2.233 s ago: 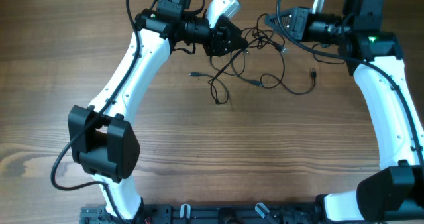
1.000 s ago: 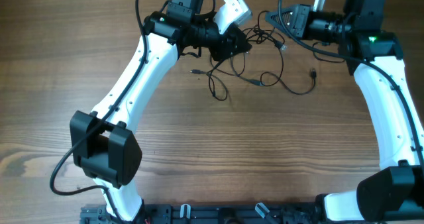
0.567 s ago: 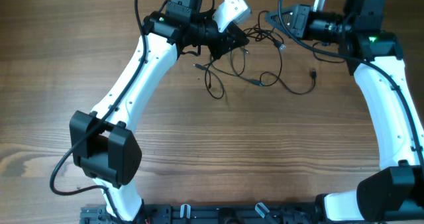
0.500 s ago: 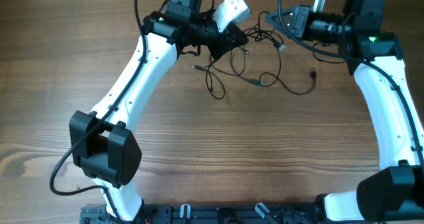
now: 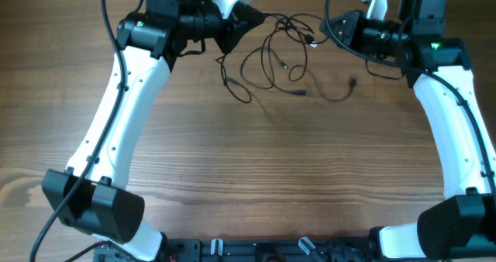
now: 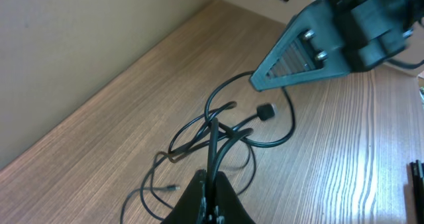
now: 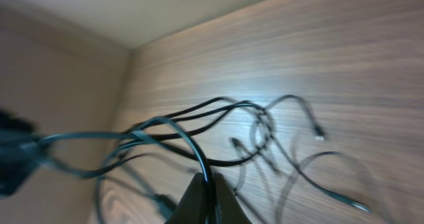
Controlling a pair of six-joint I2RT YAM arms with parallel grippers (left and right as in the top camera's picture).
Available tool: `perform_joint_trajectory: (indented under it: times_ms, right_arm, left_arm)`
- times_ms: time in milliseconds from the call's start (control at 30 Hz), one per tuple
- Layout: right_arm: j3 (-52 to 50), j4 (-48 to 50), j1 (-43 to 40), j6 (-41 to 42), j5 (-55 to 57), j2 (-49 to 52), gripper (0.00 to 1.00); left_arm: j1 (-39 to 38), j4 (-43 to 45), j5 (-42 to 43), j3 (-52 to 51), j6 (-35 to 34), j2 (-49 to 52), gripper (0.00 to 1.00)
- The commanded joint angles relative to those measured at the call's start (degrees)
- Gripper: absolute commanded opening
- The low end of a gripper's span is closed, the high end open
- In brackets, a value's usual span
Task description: Untangle cables
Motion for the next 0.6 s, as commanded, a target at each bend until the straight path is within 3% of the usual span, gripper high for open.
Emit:
perform_joint_trajectory:
  times_ms: [0,333,567]
  right_arm:
    - [-0.1,-3.2,-0.3,0.1,13.2,-1.8,0.04]
    - [-0.2,-6.5,-0.3,1.5,28.6,0.0,0.04]
    - [-1.0,-6.6,-0.8,2.8,33.4,4.0,0.04]
  left_arm:
    - [0.5,0.0,-0.1,0.8,-1.2,-1.6,0.04]
    - [0.5,-1.1,-0.1,0.8,-1.5,-1.8,0.04]
    - [1.7,-3.7,-0.2,0.8,-1.4,-2.4,0.05]
